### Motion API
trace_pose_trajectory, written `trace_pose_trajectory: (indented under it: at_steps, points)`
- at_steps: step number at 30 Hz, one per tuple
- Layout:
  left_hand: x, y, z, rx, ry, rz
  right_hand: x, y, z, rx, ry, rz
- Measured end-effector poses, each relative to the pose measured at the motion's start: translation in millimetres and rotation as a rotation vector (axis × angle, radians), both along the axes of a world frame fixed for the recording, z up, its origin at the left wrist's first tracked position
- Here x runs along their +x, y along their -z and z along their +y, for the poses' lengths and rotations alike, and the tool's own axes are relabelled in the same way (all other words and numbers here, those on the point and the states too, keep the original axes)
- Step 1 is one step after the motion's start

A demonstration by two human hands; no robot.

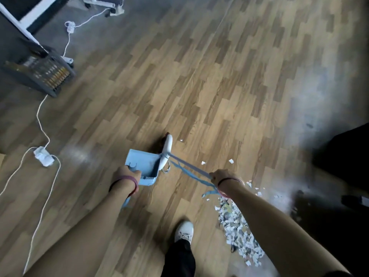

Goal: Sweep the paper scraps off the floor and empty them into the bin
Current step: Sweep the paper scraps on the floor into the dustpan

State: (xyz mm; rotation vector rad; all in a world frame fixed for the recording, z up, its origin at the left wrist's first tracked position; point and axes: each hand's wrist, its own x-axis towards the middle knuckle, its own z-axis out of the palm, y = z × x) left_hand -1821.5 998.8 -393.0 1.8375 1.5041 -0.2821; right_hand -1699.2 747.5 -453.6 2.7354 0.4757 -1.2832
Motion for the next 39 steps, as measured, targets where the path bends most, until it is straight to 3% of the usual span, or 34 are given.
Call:
trace_pose_trajectory:
  at_steps: [5, 12, 19, 28, 35, 39]
  points:
    - [43, 14, 7, -0.026, 0.148, 0.042, 25, 18, -6, -0.065, 0.047, -0.021]
    - [95, 29, -48, -0.098, 0.375, 0.065, 9, -15, -86, -0.16, 0.223, -0.06]
    - [113, 25, -155, -0.207, 0.721, 0.113, -53, -53, -195, -0.272, 0.543, -0.039]
    - [91, 25, -275, -0.263, 1.082, 0.158, -163, -77, -275, -0.301, 0.899, 0.005]
    - [96, -25, -310, -0.216, 0.913, 0.044, -196, -79, -305, -0.141, 1.172, -0.024]
    - [113, -34, -309, -0.155, 0.938, -0.022, -185, -75, -321, -0.004, 1.293, -0.063]
